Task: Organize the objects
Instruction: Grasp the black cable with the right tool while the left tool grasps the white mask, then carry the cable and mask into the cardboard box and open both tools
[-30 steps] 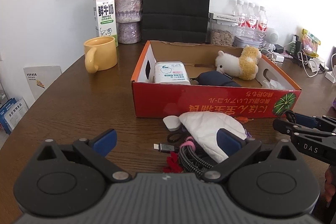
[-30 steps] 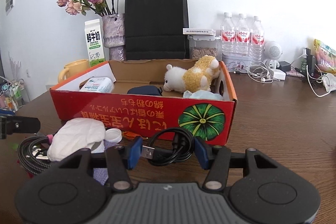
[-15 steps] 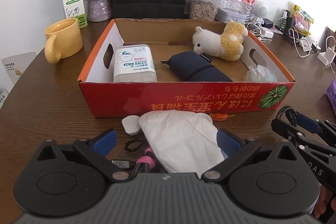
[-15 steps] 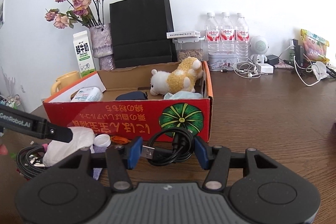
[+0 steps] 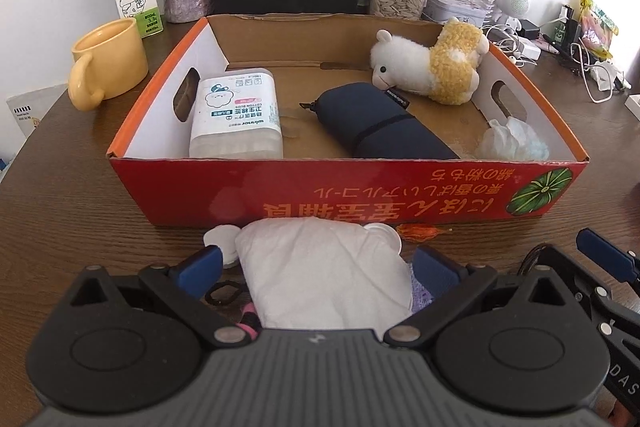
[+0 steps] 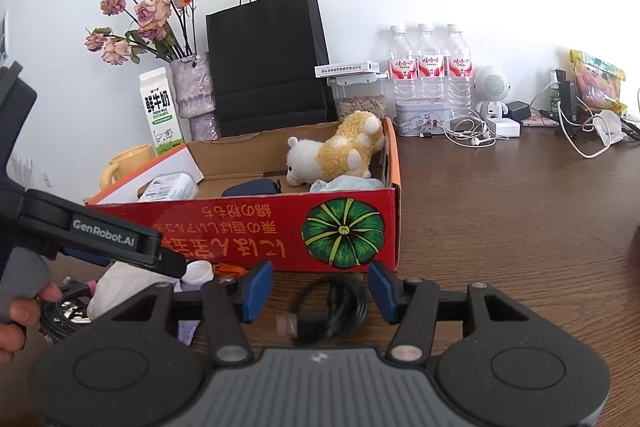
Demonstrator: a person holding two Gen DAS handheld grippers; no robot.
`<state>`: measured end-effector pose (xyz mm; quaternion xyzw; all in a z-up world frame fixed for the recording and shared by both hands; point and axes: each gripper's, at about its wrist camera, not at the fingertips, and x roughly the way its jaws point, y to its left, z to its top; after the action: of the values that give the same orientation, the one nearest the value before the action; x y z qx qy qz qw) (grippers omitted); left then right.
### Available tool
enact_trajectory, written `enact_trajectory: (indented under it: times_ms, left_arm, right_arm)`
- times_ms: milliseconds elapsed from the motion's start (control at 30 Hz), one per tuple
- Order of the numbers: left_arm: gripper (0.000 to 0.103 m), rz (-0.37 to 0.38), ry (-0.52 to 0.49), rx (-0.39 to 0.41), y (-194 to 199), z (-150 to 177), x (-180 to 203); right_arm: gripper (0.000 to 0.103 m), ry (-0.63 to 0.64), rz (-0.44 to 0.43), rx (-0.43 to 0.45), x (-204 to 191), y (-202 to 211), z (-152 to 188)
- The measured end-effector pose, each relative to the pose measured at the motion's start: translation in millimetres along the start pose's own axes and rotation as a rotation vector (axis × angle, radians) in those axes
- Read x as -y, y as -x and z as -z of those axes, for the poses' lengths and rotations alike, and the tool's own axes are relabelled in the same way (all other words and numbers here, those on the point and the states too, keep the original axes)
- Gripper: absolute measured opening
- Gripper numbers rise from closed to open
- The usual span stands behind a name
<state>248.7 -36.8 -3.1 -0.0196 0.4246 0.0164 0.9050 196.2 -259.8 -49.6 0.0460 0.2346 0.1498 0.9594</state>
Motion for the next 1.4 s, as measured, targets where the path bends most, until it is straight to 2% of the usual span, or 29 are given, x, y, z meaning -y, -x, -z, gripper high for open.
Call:
enact_trajectory:
  times_ms: [233, 300, 367, 400, 433, 467, 567, 633, 667, 700, 733, 1167, 1400]
  left_arm:
    - [0.102, -0.007, 0.023, -0.013, -5.8, 1.0, 0.1]
    - [0.089, 0.007, 0.029, -0.017, -4.9, 1.2, -1.6]
    - [0.084, 0.029, 0.04, -0.019, -3.4, 1.2, -2.7]
    - [0.082, 0.029, 0.038, -0.014, -2.2, 1.7, -2.6]
    - [0.08, 0.029, 0.036, -0.008, -1.0, 2.0, -2.2]
    - [0.073, 0.034, 0.038, -0.005, 0.2, 2.4, -2.4]
    - [0.072, 0.042, 0.04, 0.004, 3.7, 3.4, -2.0]
    - [0.072, 0.046, 0.039, 0.011, 5.8, 4.1, -2.8]
    - [0.072, 0.046, 0.039, 0.014, 7.0, 4.3, -3.0]
    - [0.072, 0.047, 0.038, 0.019, 8.6, 4.7, -3.4]
    - [0.072, 0.049, 0.035, 0.024, 10.4, 5.1, -3.6]
    - [0.072, 0.059, 0.011, 0.111, 38.7, 15.4, -14.0]
    - [0.072, 0.065, -0.045, 0.203, 62.4, 20.7, -14.5]
  right_arm:
    - [0.052, 0.001, -0.007, 0.001, -0.9, 1.2, 1.2]
    - [0.052, 0.001, -0.008, -0.008, -0.7, -0.2, 1.3]
    - [0.054, -0.003, 0.002, -0.021, -0.5, -1.9, 1.2]
    - [0.057, -0.005, 0.008, -0.036, -0.2, -4.4, 1.4]
    - [0.064, -0.008, 0.016, -0.056, 0.2, -7.5, 1.2]
    - [0.069, -0.014, 0.028, -0.083, 1.2, -12.0, 1.5]
    - [0.071, -0.031, 0.029, -0.168, 4.5, -25.8, 2.8]
    - [0.069, -0.011, 0.033, -0.17, 1.4, -26.2, 3.9]
    - [0.061, -0.001, 0.033, -0.171, -0.2, -25.8, 4.3]
    - [0.053, 0.007, 0.026, -0.17, -1.3, -25.3, 4.6]
    - [0.05, 0.01, 0.023, -0.169, -1.6, -24.5, 4.7]
    - [0.05, 0.001, -0.007, -0.083, 0.8, -9.4, 2.6]
    - [0.05, 0.027, -0.027, -0.008, -7.5, 4.3, -1.6]
